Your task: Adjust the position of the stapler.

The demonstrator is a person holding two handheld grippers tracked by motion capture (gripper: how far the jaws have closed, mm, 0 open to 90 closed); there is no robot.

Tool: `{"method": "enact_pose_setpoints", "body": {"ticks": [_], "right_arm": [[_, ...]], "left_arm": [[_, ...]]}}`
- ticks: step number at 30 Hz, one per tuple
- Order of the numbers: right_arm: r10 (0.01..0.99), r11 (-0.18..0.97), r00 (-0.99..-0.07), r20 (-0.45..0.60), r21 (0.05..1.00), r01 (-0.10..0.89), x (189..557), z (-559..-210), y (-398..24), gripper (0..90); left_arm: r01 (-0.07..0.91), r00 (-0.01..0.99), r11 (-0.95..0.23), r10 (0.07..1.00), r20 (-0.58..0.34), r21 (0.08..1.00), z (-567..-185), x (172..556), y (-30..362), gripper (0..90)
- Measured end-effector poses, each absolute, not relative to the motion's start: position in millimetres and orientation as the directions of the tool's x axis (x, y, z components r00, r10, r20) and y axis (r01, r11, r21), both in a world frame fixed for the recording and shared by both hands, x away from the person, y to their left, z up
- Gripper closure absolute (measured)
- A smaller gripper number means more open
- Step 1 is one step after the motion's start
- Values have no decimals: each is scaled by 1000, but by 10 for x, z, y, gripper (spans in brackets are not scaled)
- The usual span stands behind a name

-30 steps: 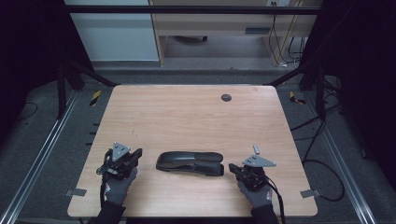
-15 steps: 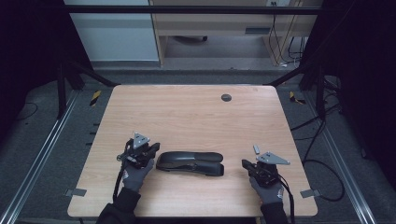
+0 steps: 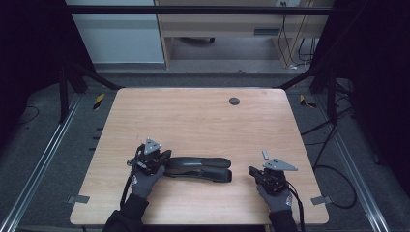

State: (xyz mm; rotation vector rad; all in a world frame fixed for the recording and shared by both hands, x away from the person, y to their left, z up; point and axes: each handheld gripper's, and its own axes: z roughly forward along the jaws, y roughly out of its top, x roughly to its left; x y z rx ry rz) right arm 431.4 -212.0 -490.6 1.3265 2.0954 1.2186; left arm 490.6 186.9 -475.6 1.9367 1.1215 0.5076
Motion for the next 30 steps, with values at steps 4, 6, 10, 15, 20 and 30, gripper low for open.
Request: {"method": "enact_pose_setpoints", "body": {"ticks": [4, 6, 10, 15, 20, 30], "right_arm": [[862, 187, -490, 128, 819, 542, 4316, -4915, -2092, 900], [861, 191, -493, 127, 818, 543, 4316, -4918, -2081, 900], [857, 190, -499, 129, 821, 539, 4303, -4918, -2065, 900], [852, 196, -508, 126, 822, 534, 4291, -4917, -2040, 900], [850, 188, -509, 135, 825, 532, 4289, -4907, -2037, 885], [852, 182, -507, 130, 835, 520, 4282, -4884, -2032, 795]], "left_arm": [[530, 538, -279, 841, -63, 801, -4744, 4873, 1870, 900], [521, 539, -304, 842, -32, 797, -4742, 4836, 1844, 900], [496, 540, -323, 842, 5, 806, -4721, 4792, 1817, 900], [464, 518, -333, 853, 53, 821, -4673, 4740, 1835, 897], [424, 514, -335, 854, 81, 841, -4565, 4628, 1888, 837], [366, 570, -366, 815, 105, 856, -4313, 4440, 1828, 660]]}}
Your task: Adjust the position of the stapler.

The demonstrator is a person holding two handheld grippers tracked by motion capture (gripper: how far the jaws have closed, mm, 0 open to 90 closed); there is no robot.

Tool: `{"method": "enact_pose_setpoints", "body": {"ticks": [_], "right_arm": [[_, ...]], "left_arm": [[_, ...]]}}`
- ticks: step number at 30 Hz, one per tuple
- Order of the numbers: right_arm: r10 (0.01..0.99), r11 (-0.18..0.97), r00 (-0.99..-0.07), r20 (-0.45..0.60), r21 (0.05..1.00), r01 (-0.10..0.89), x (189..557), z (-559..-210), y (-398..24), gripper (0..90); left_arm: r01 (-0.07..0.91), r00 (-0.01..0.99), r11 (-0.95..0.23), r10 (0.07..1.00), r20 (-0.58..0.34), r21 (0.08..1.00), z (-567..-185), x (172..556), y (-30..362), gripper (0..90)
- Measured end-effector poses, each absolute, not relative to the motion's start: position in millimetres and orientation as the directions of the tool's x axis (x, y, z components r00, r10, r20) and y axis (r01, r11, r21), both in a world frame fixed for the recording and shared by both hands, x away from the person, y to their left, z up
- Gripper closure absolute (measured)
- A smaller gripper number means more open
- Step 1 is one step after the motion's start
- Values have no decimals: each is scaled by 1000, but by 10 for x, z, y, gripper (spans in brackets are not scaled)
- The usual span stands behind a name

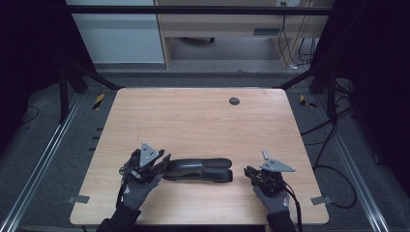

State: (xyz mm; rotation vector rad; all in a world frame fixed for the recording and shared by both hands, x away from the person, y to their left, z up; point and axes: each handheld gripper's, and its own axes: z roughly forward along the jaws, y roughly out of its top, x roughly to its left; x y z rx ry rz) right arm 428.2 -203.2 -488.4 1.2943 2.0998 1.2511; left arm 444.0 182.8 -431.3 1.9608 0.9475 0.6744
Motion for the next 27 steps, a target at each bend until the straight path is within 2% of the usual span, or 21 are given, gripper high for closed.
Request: {"method": "enact_pose_setpoints", "body": {"ticks": [9, 11, 27], "right_arm": [[851, 188, -511, 120, 839, 510, 4279, -4871, -2011, 726], [851, 190, -512, 118, 839, 510, 4278, -4870, -2007, 713], [849, 198, -519, 102, 849, 490, 4273, -4848, -1975, 615]], "left_arm": [[279, 622, -467, 753, 213, 839, -4187, 4314, 1635, 522], [278, 632, -474, 745, 212, 835, -4174, 4293, 1587, 497], [195, 664, -575, 673, 325, 794, -4099, 4141, 1331, 397]]}}
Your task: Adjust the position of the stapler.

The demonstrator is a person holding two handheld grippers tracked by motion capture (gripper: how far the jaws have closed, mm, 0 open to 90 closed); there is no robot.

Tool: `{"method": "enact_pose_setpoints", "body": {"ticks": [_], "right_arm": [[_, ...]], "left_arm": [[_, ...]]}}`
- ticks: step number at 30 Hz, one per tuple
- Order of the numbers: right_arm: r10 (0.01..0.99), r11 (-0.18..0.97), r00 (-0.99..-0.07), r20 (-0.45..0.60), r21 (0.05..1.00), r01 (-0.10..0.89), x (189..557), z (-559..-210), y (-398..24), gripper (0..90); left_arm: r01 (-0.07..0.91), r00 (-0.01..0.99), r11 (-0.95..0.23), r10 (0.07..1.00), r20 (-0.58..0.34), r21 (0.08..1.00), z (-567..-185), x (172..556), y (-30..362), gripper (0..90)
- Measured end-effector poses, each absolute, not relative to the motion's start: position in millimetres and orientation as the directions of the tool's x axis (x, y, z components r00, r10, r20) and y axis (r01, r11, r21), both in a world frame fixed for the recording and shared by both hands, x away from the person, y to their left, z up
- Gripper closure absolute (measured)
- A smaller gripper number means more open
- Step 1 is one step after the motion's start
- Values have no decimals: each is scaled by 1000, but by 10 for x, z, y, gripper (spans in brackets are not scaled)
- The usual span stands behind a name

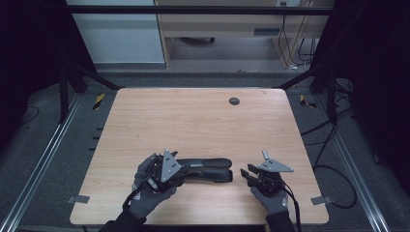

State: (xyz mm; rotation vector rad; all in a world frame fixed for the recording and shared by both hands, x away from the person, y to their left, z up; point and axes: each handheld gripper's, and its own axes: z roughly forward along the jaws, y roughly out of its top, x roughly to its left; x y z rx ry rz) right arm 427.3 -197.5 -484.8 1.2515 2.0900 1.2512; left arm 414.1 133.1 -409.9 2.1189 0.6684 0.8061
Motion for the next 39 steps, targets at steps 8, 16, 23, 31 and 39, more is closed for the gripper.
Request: {"method": "enact_pose_setpoints", "body": {"ticks": [8, 16, 23, 31, 39], "right_arm": [[845, 197, -524, 106, 849, 490, 4265, -4841, -1943, 615], [842, 209, -530, 100, 845, 491, 4260, -4849, -1936, 673], [843, 202, -527, 107, 845, 495, 4249, -4859, -1939, 735], [844, 198, -525, 111, 844, 498, 4236, -4868, -1948, 801], [845, 196, -523, 114, 844, 500, 4227, -4872, -1960, 869]], "left_arm": [[159, 678, -614, 637, 367, 773, -4093, 4070, 1223, 370], [132, 678, -654, 608, 414, 745, -4120, 4042, 1102, 352], [111, 684, -677, 583, 438, 728, -4133, 4025, 1000, 345], [82, 678, -716, 550, 488, 693, -4158, 4010, 871, 345], [59, 677, -743, 521, 520, 667, -4177, 4006, 773, 345]]}}
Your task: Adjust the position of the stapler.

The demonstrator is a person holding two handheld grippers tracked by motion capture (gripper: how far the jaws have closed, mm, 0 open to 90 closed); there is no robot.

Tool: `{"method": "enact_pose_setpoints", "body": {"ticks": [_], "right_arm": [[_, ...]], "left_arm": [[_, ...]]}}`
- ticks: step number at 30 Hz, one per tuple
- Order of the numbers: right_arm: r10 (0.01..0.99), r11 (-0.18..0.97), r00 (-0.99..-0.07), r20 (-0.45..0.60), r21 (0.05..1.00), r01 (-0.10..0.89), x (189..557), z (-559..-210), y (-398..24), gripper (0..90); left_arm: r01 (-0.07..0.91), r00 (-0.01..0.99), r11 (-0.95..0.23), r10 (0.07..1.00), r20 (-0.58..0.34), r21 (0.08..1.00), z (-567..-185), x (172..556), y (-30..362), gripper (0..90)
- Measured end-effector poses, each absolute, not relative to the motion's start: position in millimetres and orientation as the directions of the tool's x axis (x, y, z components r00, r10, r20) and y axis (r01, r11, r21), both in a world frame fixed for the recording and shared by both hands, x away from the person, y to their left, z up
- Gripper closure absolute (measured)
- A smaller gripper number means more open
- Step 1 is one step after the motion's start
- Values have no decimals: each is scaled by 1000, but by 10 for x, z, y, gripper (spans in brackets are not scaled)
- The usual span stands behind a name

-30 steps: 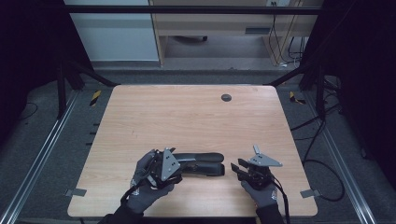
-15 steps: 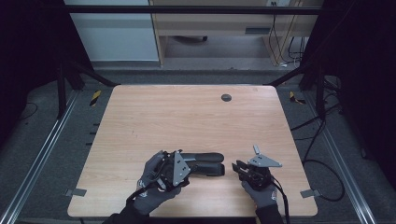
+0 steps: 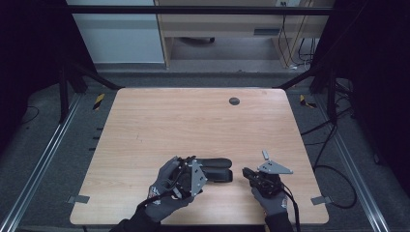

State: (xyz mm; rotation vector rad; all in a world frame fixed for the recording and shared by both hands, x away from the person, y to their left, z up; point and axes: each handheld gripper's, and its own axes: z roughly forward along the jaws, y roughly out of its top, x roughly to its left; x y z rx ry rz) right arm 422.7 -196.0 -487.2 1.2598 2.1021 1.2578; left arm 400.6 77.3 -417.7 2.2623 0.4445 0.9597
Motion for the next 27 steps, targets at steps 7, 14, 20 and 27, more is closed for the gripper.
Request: {"method": "enact_pose_setpoints", "body": {"ticks": [7, 14, 20, 27], "right_arm": [[840, 198, -530, 117, 843, 500, 4224, -4870, -1963, 900], [838, 198, -533, 119, 843, 500, 4225, -4870, -1963, 900], [838, 197, -532, 120, 843, 500, 4224, -4871, -1961, 900], [837, 196, -534, 124, 842, 503, 4221, -4873, -1954, 900]], "left_arm": [[47, 682, -756, 502, 532, 653, -4176, 4017, 701, 342], [32, 685, -774, 478, 550, 632, -4194, 4030, 613, 336], [29, 681, -784, 469, 562, 620, -4206, 4048, 567, 334], [22, 676, -802, 452, 582, 597, -4223, 4068, 519, 334]]}}
